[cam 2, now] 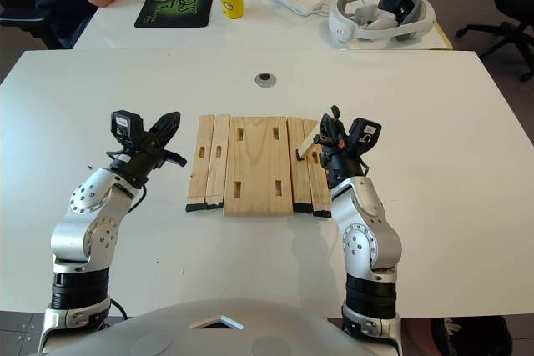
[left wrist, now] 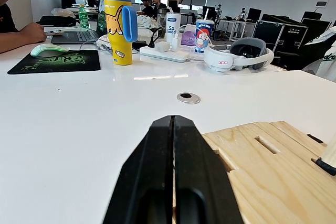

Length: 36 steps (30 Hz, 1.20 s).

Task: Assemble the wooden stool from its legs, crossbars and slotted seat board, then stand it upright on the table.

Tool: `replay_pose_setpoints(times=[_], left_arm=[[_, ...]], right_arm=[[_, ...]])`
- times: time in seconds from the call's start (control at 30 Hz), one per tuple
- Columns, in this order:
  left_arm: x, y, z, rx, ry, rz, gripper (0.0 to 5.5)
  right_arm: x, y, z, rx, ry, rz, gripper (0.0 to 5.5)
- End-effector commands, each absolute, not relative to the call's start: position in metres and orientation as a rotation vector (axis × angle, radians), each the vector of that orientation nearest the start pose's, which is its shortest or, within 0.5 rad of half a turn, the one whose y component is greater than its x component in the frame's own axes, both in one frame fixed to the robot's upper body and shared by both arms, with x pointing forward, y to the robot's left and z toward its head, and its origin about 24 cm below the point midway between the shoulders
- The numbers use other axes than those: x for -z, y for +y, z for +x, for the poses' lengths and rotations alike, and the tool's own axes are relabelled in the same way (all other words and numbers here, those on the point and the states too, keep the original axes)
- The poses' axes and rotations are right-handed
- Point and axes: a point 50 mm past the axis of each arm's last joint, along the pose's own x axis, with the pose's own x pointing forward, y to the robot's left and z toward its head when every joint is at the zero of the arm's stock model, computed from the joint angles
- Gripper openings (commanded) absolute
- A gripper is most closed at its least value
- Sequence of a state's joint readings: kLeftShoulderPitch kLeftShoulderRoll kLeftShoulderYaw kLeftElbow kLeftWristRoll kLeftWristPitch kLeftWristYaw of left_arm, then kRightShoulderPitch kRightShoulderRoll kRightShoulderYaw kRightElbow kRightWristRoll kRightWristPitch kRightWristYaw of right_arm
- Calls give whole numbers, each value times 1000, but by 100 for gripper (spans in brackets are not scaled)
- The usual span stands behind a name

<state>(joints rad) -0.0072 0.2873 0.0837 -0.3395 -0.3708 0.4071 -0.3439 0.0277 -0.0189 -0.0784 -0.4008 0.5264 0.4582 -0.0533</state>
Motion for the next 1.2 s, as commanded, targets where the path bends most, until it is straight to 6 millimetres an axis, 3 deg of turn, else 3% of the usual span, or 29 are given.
replay_pose_setpoints(times=[0.03, 0.47, 0.7, 1.2], left_arm=[[-100, 180, 248, 392, 37, -55, 0], [-102, 181, 249, 379, 24, -55, 0], [-101, 181, 247, 377, 27, -52, 0], [-98, 181, 246, 382, 31, -36, 0]], right_arm=[[-88, -153, 244, -69, 76, 453, 42], [-84, -153, 250, -86, 39, 189, 42], [-71, -158, 239, -119, 21, 115, 42], [-12, -182, 208, -154, 175, -79, 42]])
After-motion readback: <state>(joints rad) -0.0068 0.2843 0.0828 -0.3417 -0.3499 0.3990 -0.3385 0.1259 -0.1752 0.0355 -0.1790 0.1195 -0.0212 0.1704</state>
